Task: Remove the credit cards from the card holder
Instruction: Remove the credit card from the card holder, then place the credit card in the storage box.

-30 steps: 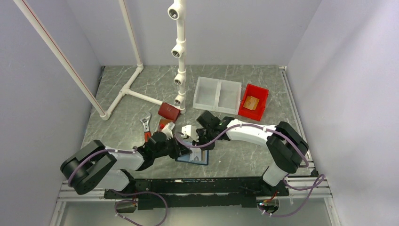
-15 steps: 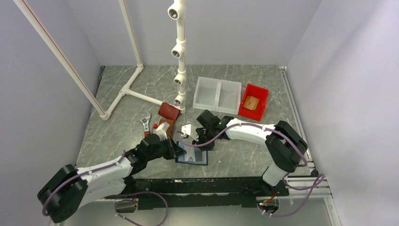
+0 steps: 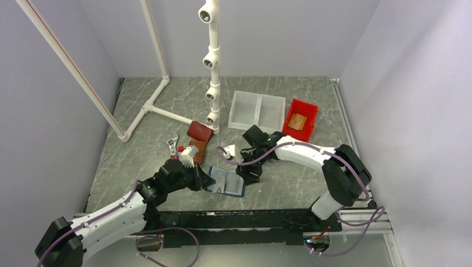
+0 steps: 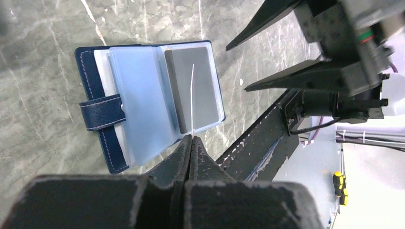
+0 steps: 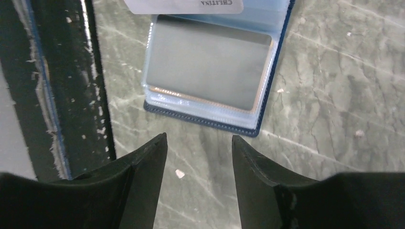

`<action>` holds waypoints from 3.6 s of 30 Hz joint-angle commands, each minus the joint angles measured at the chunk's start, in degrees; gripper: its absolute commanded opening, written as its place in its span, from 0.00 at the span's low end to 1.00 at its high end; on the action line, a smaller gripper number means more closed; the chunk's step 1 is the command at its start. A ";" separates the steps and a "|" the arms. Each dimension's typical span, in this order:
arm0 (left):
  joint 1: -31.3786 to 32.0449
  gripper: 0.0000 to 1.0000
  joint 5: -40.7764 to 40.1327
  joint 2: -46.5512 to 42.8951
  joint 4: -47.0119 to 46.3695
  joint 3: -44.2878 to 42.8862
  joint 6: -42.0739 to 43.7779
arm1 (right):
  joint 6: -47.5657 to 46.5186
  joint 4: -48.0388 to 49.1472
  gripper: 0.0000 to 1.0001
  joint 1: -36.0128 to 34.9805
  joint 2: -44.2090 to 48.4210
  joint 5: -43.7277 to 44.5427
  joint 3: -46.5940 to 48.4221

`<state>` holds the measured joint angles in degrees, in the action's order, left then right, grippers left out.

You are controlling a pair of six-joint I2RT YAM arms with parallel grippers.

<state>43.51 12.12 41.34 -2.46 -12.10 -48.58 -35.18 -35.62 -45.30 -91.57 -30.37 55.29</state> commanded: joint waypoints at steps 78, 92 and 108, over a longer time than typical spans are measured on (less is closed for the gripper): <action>5.67 1.00 -17.08 -28.17 33.32 -6.67 -1.30 | -3.67 -15.60 0.00 31.28 -15.86 -10.95 50.32; 5.63 0.99 -17.27 -29.52 34.97 -7.12 -1.70 | -0.48 -19.12 0.00 27.27 -29.28 -6.68 62.72; 5.63 0.99 -17.13 -29.24 33.92 -6.63 -3.25 | 8.09 -9.20 0.20 25.32 -35.82 9.53 66.09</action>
<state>48.99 -4.40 12.12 32.47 -17.58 -50.57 -33.80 -53.21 -19.38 -126.23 -33.95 118.45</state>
